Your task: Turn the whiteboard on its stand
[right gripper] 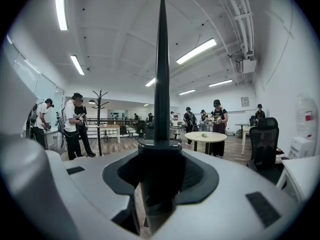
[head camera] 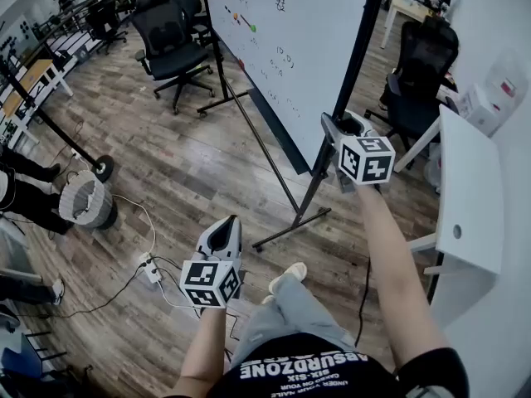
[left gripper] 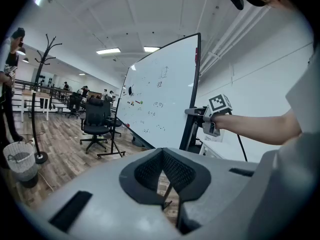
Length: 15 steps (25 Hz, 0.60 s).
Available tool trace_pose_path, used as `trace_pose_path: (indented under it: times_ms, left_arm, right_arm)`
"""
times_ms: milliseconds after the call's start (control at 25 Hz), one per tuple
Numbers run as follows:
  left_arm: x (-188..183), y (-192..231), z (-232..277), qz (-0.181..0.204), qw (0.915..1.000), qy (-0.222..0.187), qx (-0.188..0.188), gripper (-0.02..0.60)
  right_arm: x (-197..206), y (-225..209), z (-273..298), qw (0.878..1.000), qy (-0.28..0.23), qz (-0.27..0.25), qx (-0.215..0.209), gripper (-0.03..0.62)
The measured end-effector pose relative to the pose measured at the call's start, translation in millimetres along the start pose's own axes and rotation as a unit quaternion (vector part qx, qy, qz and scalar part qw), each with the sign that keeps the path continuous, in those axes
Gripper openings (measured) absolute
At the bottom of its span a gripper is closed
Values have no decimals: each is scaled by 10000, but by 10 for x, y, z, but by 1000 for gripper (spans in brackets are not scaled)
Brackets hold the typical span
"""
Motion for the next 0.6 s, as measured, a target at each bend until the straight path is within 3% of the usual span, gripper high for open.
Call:
trace_pose_path:
  times_ms: [600]
  left_arm:
    - [-39,-283,28,60,9999,-60,77,6]
  right_arm:
    - [84,-70,-378,10000,-42,-18,-72,166]
Point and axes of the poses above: the fingertips, and each gripper's own axes: z forward along the fingers, y to its left, x out of its underside, the point moved 8 cm from there along -z, backward along the fingers, and after that the axes turned 14 degrees about z, right-handed, at the moved point
